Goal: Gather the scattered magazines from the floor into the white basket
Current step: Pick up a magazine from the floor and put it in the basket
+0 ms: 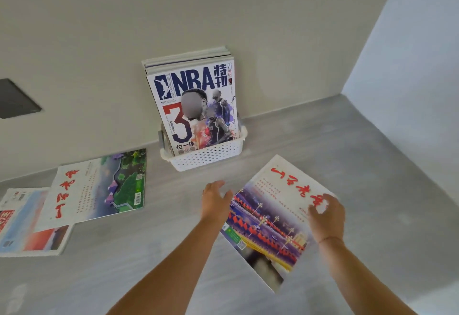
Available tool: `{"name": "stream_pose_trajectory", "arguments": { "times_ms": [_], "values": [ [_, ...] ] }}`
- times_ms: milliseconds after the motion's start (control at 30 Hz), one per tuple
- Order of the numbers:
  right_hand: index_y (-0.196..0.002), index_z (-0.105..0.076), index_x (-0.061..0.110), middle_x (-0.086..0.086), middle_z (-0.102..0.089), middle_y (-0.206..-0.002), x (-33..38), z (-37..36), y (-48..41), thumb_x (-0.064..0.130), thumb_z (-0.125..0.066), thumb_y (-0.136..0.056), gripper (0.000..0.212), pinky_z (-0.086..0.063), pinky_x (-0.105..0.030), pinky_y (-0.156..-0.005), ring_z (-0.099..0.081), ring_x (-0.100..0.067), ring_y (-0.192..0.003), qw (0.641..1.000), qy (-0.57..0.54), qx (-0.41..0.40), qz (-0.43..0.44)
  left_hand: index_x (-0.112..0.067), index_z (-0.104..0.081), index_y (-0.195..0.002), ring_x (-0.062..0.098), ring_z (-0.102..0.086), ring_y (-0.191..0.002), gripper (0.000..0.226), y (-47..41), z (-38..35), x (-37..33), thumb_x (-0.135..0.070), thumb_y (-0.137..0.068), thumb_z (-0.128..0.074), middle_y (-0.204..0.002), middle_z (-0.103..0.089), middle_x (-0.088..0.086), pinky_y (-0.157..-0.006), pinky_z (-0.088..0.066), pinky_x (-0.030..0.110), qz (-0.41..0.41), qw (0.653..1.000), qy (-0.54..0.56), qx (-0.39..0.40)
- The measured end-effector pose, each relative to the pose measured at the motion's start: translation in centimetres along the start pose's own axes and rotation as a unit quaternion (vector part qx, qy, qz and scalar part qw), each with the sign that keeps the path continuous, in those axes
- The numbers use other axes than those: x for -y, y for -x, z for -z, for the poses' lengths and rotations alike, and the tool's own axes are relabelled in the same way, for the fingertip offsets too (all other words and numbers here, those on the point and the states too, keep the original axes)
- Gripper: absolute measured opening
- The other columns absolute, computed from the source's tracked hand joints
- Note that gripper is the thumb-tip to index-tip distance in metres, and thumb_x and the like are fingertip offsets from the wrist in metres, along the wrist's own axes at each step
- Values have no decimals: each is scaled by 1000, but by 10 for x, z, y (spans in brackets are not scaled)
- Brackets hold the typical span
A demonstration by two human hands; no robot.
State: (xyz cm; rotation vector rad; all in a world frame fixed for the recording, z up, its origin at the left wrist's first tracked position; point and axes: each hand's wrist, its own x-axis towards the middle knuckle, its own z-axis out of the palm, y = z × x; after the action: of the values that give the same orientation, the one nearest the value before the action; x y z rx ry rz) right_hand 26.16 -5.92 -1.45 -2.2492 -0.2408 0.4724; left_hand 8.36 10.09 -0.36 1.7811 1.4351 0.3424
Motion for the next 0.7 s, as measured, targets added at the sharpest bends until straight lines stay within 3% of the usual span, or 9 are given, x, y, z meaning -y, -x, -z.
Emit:
{"name": "stream_pose_trajectory", "arguments": {
  "times_ms": [133, 233, 300, 367, 500, 633, 700],
  "values": [
    [-116, -53, 4, -19, -59, -126, -25, 9, 31, -3, -56, -83, 33, -55, -43, -86, -57, -33, -116, 992, -108, 35, -49, -17, -58, -121, 30, -54, -110, 38, 13, -19, -7, -28, -85, -57, -120, -60, 11, -94, -47, 43, 5, 994, -71, 84],
    [-126, -44, 7, -13, -55, -132, -26, 11, 45, -4, -54, -85, 44, -53, -37, -88, -54, -27, -121, 978, -180, 61, -91, -17, -58, -121, 33, -56, -109, 39, 12, -21, -13, -30, -84, -58, -118, -60, 11, -94, -47, 48, 15, 989, -100, 109],
    [-125, -43, 9, -11, -56, -131, -25, 13, 48, -6, -54, -84, 45, -51, -27, -81, -54, -23, -116, 968, -218, 69, -103, -13, -59, -118, 32, -58, -106, 37, 8, -19, -15, -30, -85, -59, -115, -62, 13, -93, -48, 44, 33, 987, -94, 130],
    [-121, -45, 11, -9, -58, -128, -24, 16, 49, -7, -55, -83, 44, -48, -22, -77, -54, -20, -114, 962, -238, 86, -103, -9, -61, -115, 26, -59, -94, 33, 8, -17, -16, -28, -88, -58, -108, -64, 13, -82, -48, 34, 58, 985, -27, 158],
    [-121, -48, 14, -6, -59, -124, -24, 20, 46, -3, -60, -82, 45, -48, -27, -82, -54, -22, -118, 956, -250, 125, -94, -11, -62, -98, 20, -53, -76, 14, 16, -15, -13, -20, -89, -57, -94, -63, 14, -62, -41, 28, 33, 989, 18, 142],
    [-129, -40, 10, -10, -58, -124, -19, 23, 34, -1, -61, -83, 52, -47, -36, -90, -55, -24, -113, 948, -268, 129, -116, -24, -65, -85, 15, -55, -68, 11, 21, -1, -23, -19, -90, -57, -79, -65, 3, -57, -44, 22, -4, 987, 92, 135],
    [-128, -43, 7, -14, -59, -120, -13, 21, 25, 1, -56, -87, 43, -47, -39, -91, -58, -27, -108, 936, -277, 168, -138, -28, -65, -83, 11, -56, -67, 14, 22, 10, -34, -17, -90, -58, -76, -65, -3, -57, -45, 19, -9, 981, 140, 137]
  ]
}}
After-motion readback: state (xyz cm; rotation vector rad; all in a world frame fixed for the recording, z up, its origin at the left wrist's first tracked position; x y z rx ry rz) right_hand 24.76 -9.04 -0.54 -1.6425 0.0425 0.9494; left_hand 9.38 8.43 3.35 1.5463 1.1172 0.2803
